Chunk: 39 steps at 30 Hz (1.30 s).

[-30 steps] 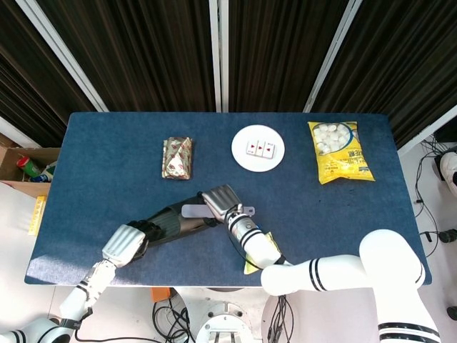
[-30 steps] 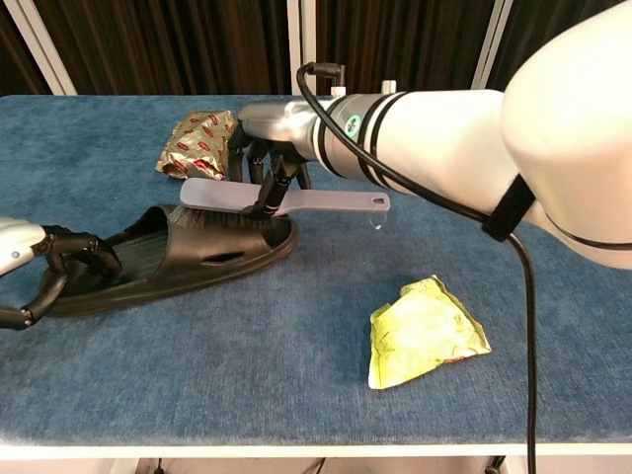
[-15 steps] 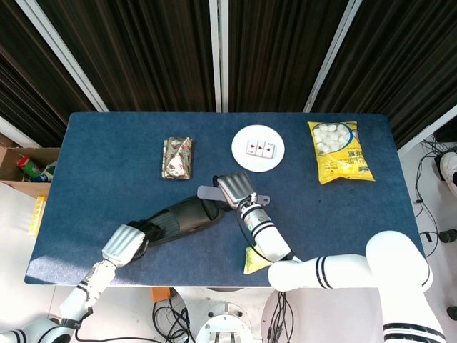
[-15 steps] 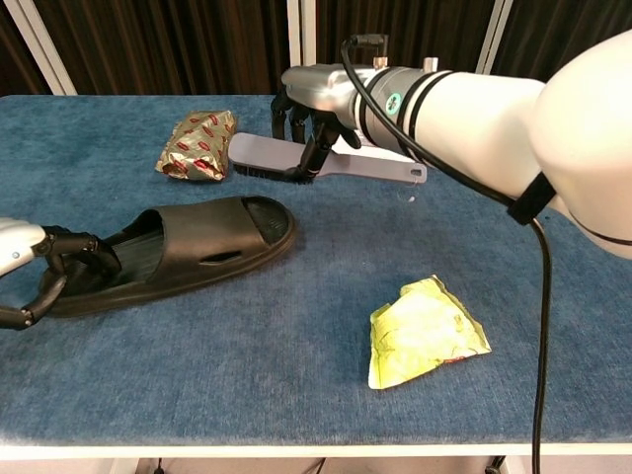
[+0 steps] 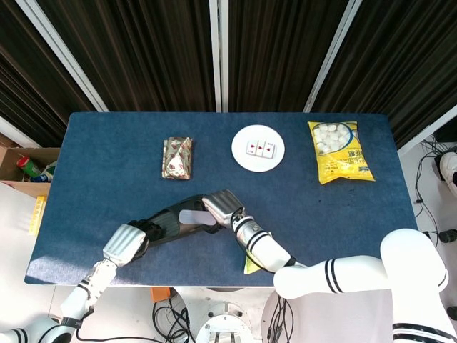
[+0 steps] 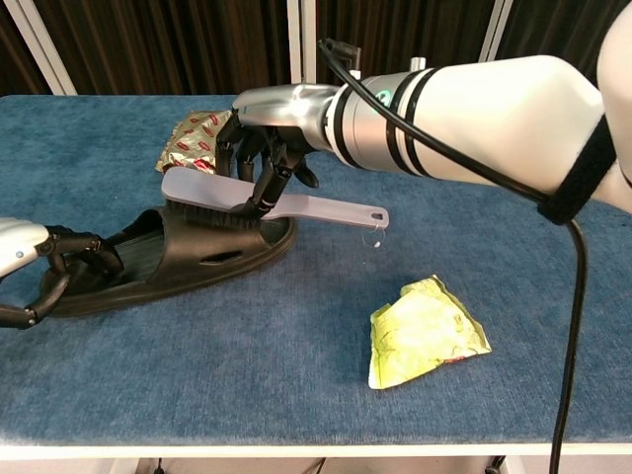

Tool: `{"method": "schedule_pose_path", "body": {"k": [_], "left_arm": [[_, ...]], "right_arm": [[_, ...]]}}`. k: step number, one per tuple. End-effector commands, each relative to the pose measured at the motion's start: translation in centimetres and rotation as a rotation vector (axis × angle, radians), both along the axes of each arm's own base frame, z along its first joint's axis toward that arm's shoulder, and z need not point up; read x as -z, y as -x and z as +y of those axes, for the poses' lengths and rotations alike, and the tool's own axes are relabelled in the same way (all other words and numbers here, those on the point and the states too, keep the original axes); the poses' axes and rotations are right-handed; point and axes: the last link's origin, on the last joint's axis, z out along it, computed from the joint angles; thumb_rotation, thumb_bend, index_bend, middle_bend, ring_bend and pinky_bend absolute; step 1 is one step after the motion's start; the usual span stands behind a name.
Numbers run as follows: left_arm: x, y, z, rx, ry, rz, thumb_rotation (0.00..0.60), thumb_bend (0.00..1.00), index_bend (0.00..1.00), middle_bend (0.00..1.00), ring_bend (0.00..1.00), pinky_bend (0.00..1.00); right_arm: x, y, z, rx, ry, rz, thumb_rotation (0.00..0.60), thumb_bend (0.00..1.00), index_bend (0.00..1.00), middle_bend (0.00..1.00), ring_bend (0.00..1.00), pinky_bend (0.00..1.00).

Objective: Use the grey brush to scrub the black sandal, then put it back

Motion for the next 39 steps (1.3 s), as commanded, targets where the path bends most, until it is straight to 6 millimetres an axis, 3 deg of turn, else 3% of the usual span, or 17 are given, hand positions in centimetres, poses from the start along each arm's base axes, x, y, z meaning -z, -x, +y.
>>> {"method": "schedule_pose_path", "body": {"k": [1, 7, 12, 18, 21, 28, 33, 39], "left_arm": [[0.0, 0.0, 0.0, -0.001, 0.0, 0.0, 0.6, 0.73, 0.29, 0.32, 0.27, 0.37], [0.1, 0.1, 0.0, -0.002, 0.001, -0.003, 0.6, 0.73, 0.29, 0.32, 0.27, 0.37], [0.2, 0.1, 0.0, -0.003, 0.003, -0.004, 0.6, 0.73, 0.29, 0.32, 0.27, 0.37], [0.1, 0.3, 0.0, -0.008, 0.004, -0.001, 0.6, 0.73, 0.29, 0.32, 0.27, 0.37], [0.2, 0.2, 0.0, -0.008, 0.005, 0.001, 0.6, 0.73, 0.29, 0.32, 0.27, 0.37], [0.3, 0.0, 0.1, -0.004, 0.008, 0.001, 0.6, 0.73, 0.29, 0.32, 0.27, 0.37], [0.4, 0.2, 0.3, -0.018, 0.013, 0.0, 0.6, 0.73, 0.29, 0.32, 0.27, 0.37], [0.4, 0.3, 0.3, -0.02, 0.014, 0.0, 0.6, 0.73, 0.29, 0.32, 0.27, 0.37]], "right_arm": [[0.6, 0.0, -0.1, 0.004, -0.005, 0.017, 0.6, 0.75, 0.87, 0.63, 0.61, 0.79], [1.3, 0.4, -1.1, 0.039, 0.027, 0.052, 0.6, 0.75, 0.87, 0.63, 0.61, 0.79], [1.4, 1.9, -3.0, 0.109, 0.068, 0.117, 0.6, 0.75, 0.87, 0.63, 0.61, 0.79], [0.2, 4.1, -5.1, 0.163, 0.175, 0.184, 0.6, 0.75, 0.87, 0.63, 0.61, 0.79], [-0.7, 4.1, -5.5, 0.178, 0.221, 0.16, 0.6, 0.75, 0.87, 0.63, 0.61, 0.79], [-1.9, 1.6, -3.2, 0.106, 0.109, 0.022, 0.6, 0.75, 0.87, 0.63, 0.61, 0.79], [-1.2, 0.4, -0.4, 0.062, -0.079, -0.003, 0.6, 0.75, 0.87, 0.63, 0.61, 0.79], [-0.5, 0.0, 0.2, 0.056, -0.143, 0.026, 0.6, 0.76, 0.88, 0.63, 0.61, 0.79]]}}
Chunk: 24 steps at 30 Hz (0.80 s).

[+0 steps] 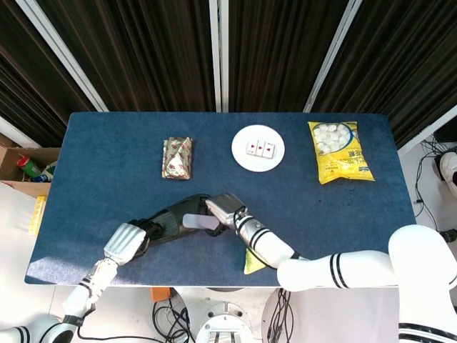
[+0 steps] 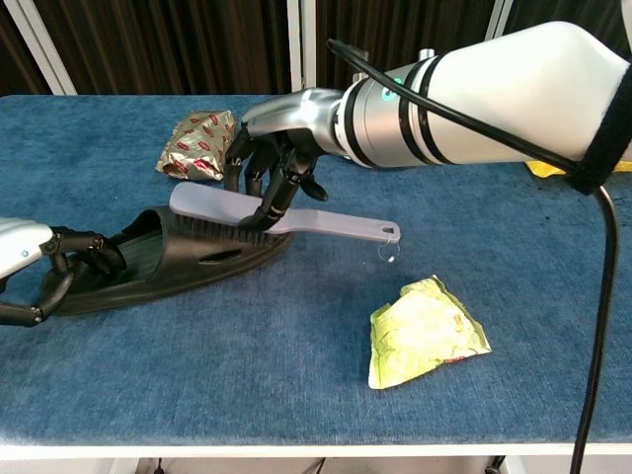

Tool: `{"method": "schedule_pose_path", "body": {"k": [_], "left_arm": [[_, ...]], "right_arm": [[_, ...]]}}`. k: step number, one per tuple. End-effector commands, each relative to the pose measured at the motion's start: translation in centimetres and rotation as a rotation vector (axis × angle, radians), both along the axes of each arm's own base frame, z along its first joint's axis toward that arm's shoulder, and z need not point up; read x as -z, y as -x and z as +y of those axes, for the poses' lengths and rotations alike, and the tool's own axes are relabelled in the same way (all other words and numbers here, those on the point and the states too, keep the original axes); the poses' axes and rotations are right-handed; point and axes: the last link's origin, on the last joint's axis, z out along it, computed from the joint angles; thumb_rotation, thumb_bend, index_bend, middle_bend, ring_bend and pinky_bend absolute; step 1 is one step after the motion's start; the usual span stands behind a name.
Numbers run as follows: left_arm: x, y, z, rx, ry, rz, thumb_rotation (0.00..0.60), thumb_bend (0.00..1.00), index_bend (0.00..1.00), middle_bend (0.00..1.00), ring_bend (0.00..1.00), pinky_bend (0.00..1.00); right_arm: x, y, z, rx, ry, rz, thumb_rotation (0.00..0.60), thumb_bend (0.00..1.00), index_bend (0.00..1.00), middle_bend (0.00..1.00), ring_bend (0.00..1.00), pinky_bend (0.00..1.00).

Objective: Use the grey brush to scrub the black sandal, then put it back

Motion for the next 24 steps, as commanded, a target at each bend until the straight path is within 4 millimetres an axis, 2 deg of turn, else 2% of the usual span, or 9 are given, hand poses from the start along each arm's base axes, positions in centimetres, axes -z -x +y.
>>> {"method": "schedule_pose_path", "body": {"k": [1, 10, 15, 24], "left_arm": [[0.0, 0.0, 0.0, 0.0, 0.0, 0.0, 0.6, 0.73, 0.29, 0.32, 0.27, 0.37], [0.0, 0.2, 0.0, -0.006, 0.004, -0.002, 0.6, 0.74, 0.3, 0.32, 0.27, 0.37], [-0.1, 0.3, 0.1, -0.011, 0.002, -0.004, 0.6, 0.74, 0.3, 0.32, 0.27, 0.37], [-0.2, 0.4, 0.1, -0.015, 0.003, -0.006, 0.6, 0.74, 0.3, 0.33, 0.27, 0.37]], "right_arm": [[0.3, -0.1, 0.0, 0.007, -0.009, 0.015, 0.6, 0.76, 0.88, 0.63, 0.61, 0.79], [1.3, 0.4, -1.5, 0.036, 0.07, 0.075, 0.6, 0.76, 0.88, 0.63, 0.61, 0.79], [1.6, 1.5, -3.0, 0.072, 0.123, 0.132, 0.6, 0.76, 0.88, 0.63, 0.61, 0.79], [0.9, 3.2, -5.1, 0.095, 0.257, 0.223, 0.6, 0.76, 0.88, 0.63, 0.61, 0.79]]}}
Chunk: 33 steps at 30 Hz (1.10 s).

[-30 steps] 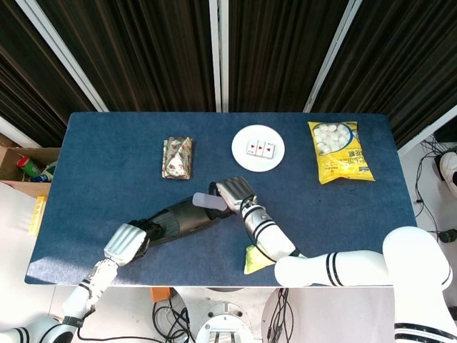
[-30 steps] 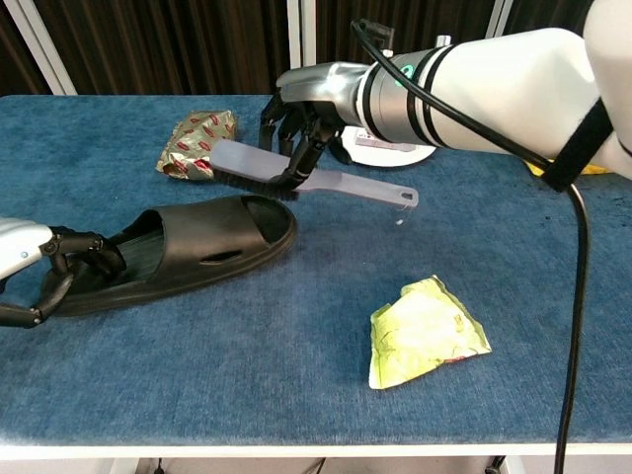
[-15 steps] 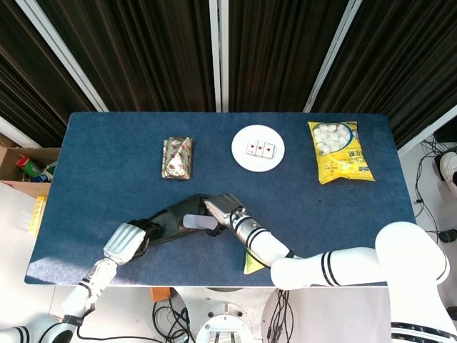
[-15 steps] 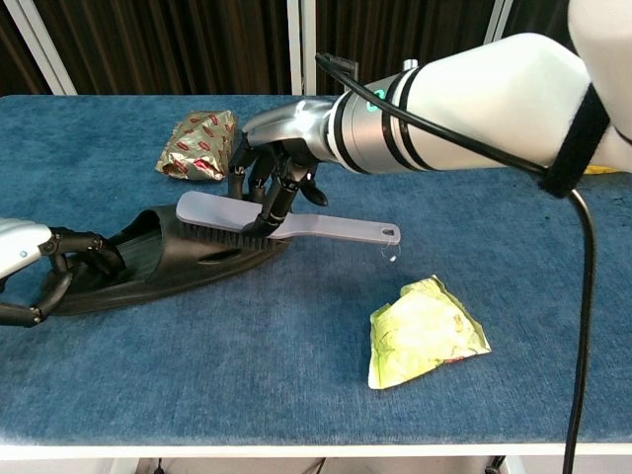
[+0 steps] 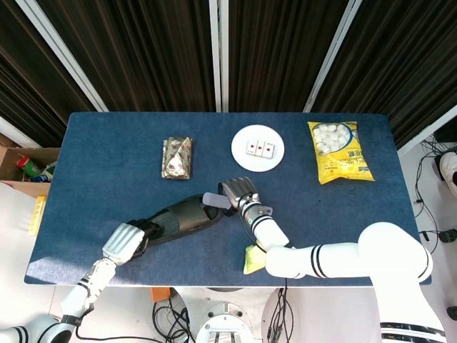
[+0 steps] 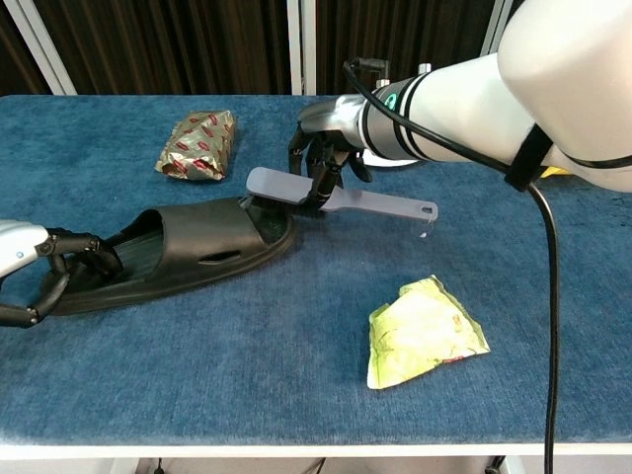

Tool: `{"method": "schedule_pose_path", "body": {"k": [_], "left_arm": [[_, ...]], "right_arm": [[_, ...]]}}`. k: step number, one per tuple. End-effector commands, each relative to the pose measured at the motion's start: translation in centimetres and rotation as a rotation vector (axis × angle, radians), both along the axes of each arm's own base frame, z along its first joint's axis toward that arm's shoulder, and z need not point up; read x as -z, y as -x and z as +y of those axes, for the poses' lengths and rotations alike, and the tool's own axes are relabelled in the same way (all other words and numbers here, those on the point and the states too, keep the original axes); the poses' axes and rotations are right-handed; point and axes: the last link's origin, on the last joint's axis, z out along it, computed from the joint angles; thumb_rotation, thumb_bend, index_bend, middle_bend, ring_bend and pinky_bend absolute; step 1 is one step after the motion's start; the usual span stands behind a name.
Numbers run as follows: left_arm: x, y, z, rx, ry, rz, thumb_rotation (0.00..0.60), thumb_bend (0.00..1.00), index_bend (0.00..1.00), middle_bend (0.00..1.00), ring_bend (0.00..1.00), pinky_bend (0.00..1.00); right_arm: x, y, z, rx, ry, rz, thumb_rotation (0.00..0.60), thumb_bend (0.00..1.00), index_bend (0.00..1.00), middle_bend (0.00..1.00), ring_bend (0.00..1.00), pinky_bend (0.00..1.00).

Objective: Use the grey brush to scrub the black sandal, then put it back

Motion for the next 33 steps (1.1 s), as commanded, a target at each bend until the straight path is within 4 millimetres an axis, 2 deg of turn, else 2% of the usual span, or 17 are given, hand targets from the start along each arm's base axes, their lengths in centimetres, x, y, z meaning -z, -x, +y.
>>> {"method": "schedule_pose_path", "body": {"k": [1, 5, 9, 17, 25, 33], "left_arm": [[0.0, -0.1, 0.0, 0.002, -0.001, -0.002, 0.6, 0.74, 0.3, 0.32, 0.27, 0.37], [0.1, -0.1, 0.0, 0.004, 0.001, -0.002, 0.6, 0.74, 0.3, 0.33, 0.27, 0.37], [0.2, -0.2, 0.1, 0.003, 0.003, -0.001, 0.6, 0.74, 0.3, 0.33, 0.27, 0.37], [0.3, -0.3, 0.1, 0.004, 0.006, -0.003, 0.6, 0.74, 0.3, 0.33, 0.27, 0.37], [0.3, -0.1, 0.1, -0.001, 0.008, -0.005, 0.6, 0.74, 0.3, 0.33, 0.27, 0.37], [0.3, 0.0, 0.1, -0.003, 0.007, -0.007, 0.6, 0.74, 0.3, 0.33, 0.27, 0.37]], "right_arm": [[-0.5, 0.2, -0.5, -0.009, 0.057, 0.017, 0.6, 0.76, 0.88, 0.63, 0.61, 0.79], [-1.4, -1.0, 0.0, -0.037, 0.075, -0.066, 0.6, 0.76, 0.88, 0.63, 0.61, 0.79], [-1.9, -2.6, 1.5, -0.103, 0.03, -0.149, 0.6, 0.76, 0.88, 0.64, 0.61, 0.79], [0.0, -3.6, 4.3, -0.147, -0.124, -0.151, 0.6, 0.75, 0.88, 0.64, 0.61, 0.79], [1.4, -4.1, 4.5, -0.167, -0.11, -0.101, 0.6, 0.75, 0.88, 0.64, 0.61, 0.79], [2.0, -3.3, 3.3, -0.141, -0.047, -0.038, 0.6, 0.75, 0.88, 0.64, 0.62, 0.79]]}}
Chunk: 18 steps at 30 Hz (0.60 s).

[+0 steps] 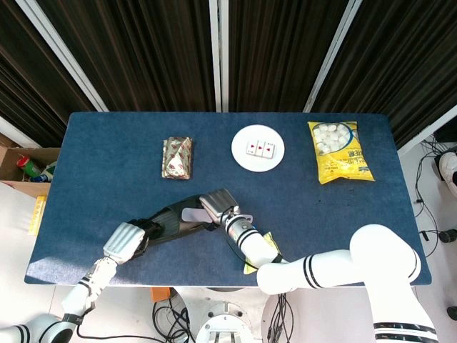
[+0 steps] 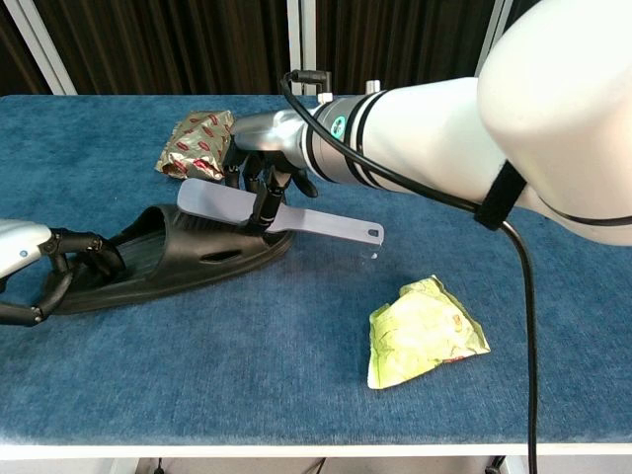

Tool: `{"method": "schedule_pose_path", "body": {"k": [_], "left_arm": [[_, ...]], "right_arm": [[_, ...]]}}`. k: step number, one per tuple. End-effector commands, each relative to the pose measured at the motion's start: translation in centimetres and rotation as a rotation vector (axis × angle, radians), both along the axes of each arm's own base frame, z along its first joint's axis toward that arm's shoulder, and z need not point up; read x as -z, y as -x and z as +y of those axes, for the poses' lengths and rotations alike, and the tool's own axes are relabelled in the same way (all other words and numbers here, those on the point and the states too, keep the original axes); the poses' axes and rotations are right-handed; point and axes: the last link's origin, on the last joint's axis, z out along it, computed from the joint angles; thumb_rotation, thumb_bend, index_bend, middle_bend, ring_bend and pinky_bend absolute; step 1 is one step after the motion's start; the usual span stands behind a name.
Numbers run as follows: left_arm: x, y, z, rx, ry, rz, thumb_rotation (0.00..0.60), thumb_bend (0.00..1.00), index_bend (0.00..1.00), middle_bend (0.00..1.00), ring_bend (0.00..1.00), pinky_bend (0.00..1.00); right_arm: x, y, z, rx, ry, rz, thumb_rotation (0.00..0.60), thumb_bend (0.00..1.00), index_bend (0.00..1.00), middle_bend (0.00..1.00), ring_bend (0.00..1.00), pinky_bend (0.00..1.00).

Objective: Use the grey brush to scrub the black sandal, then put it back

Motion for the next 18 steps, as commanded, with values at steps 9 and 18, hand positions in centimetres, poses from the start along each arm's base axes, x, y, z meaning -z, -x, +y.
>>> {"method": "schedule_pose_path", "body": {"k": [9, 18], "left_arm": [[-0.1, 0.1, 0.0, -0.004, -0.003, 0.001, 0.6, 0.74, 0.3, 0.33, 0.27, 0.37], [-0.1, 0.0, 0.1, -0.003, -0.004, -0.001, 0.6, 0.74, 0.3, 0.33, 0.27, 0.37]], "right_arm": [[0.2, 2.5, -2.6, 0.09, 0.088, 0.093, 0.6, 0.75, 0.88, 0.64, 0.62, 0.79], [-3.1, 3.9, -3.6, 0.099, 0.181, 0.064, 0.6, 0.75, 0.88, 0.64, 0.62, 0.79]]}}
